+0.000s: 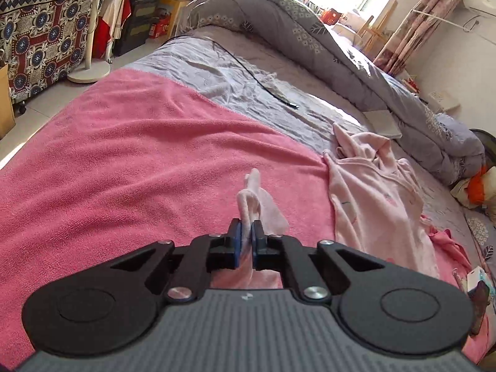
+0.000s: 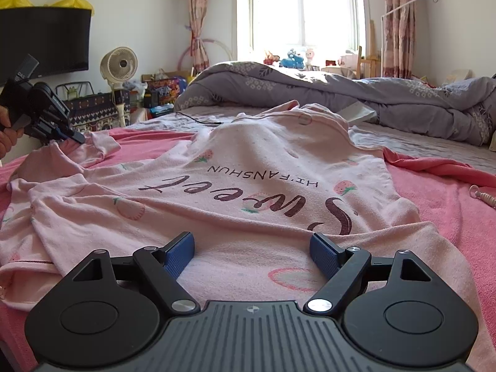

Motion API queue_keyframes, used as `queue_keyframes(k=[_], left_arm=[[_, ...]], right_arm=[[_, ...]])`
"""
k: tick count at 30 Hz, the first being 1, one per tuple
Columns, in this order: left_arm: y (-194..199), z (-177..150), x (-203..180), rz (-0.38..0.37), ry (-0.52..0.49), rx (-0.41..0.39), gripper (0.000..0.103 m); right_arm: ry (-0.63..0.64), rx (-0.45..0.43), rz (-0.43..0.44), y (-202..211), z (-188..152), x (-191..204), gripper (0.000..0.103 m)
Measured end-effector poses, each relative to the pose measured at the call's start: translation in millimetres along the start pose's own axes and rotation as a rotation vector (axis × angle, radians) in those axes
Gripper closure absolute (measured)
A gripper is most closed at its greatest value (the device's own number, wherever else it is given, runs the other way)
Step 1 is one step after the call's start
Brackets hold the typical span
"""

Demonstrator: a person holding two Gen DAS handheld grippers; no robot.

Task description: Fold clothes

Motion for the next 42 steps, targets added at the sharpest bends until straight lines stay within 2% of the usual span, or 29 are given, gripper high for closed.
queue_keyframes(k=[5,8,10,11,12,13,14,17,19,21,22,24,26,27,29,31,33,34,38,42], left_arm=[[57.4,14.3,-67.4,-0.101,-0.065,-0.167,0.102],[84.2,4.1,-134.0,-0.174,-0.230,-0.265,0.100],[82.3,2.6,-153.8,-0.080,-0.346,-0.310,0.085],[70.8,4.4,-148.3,-0.047,-0.341,-0.276,0.080],[59.4,6.1,-142.6,-0.014,-0.336,-0.242,0.058],[47.4,8.0,-130.7,0.007,-0.304,-0.201,0.044],[28.9,10.1,-107.0,0.047,-0.245,-0.152,0.042],[-12.5,9.5,-37.3,0.234,-0.176,-0.051,0.043],[-43.8,1.1,10.5,0.368,-0.160,0.058,0.043],[-64.9,-18.5,32.1,0.364,-0.154,0.159,0.041],[-66.9,-19.9,27.9,0.347,-0.201,0.145,0.037],[-70.9,-23.2,18.7,0.321,-0.283,0.137,0.037],[-73.3,-23.8,13.8,0.290,-0.309,0.140,0.038],[-74.1,-22.3,13.7,0.258,-0.290,0.138,0.041],[-73.5,-20.4,14.0,0.182,-0.236,0.134,0.052],[-70.3,-21.2,12.8,0.089,-0.163,0.141,0.085],[-66.1,-22.5,8.0,0.001,-0.104,0.150,0.090],[-64.4,-24.2,4.7,-0.025,-0.095,0.150,0.096],[-55.5,-27.0,-4.8,-0.084,-0.063,0.132,0.097],[-37.6,-13.6,-13.0,-0.131,-0.007,0.080,0.100]], right_arm=[[-0.033,-0.005,0.020,2.1,1.0,-2.4,0.020],[-0.064,-0.011,0.037,5.2,1.8,-5.3,0.019],[-0.097,-0.022,0.049,10.1,1.1,-9.0,0.019],[-0.108,-0.027,0.048,12.1,0.9,-10.3,0.019],[-0.119,-0.032,0.048,14.1,0.8,-11.5,0.019],[-0.125,-0.036,0.047,15.1,0.7,-11.9,0.019],[-0.124,-0.039,0.046,14.9,0.7,-11.1,0.018],[-0.117,-0.036,0.048,12.0,0.2,-8.4,0.016],[-0.110,-0.028,0.055,9.8,-0.2,-7.0,0.013],[-0.103,-0.022,0.066,8.5,-0.9,-5.5,0.010],[-0.100,-0.022,0.068,7.9,-1.3,-4.8,0.010],[-0.097,-0.023,0.070,7.5,-1.6,-4.0,0.010],[-0.096,-0.023,0.071,7.3,-1.8,-3.4,0.010],[-0.095,-0.024,0.072,7.2,-1.9,-3.1,0.010],[-0.093,-0.024,0.073,7.0,-2.1,-2.5,0.010],[-0.091,-0.025,0.073,6.6,-2.2,-2.1,0.010],[-0.090,-0.024,0.072,6.5,-2.1,-2.1,0.010],[-0.090,-0.024,0.072,6.5,-2.2,-2.1,0.010],[-0.089,-0.024,0.071,6.5,-2.0,-2.2,0.009],[-0.089,-0.023,0.070,6.0,-2.1,-2.3,0.010]])
Point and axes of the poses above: each gripper's, at about its wrist camera, not at the fingertips, and y roughly against the way its jaws point, x to its left, z to its top, the point moved 9 cm from there along -y, roughly the way its jaws point, and after that the axes turned 6 degrees about -x, right-handed, at the moved point
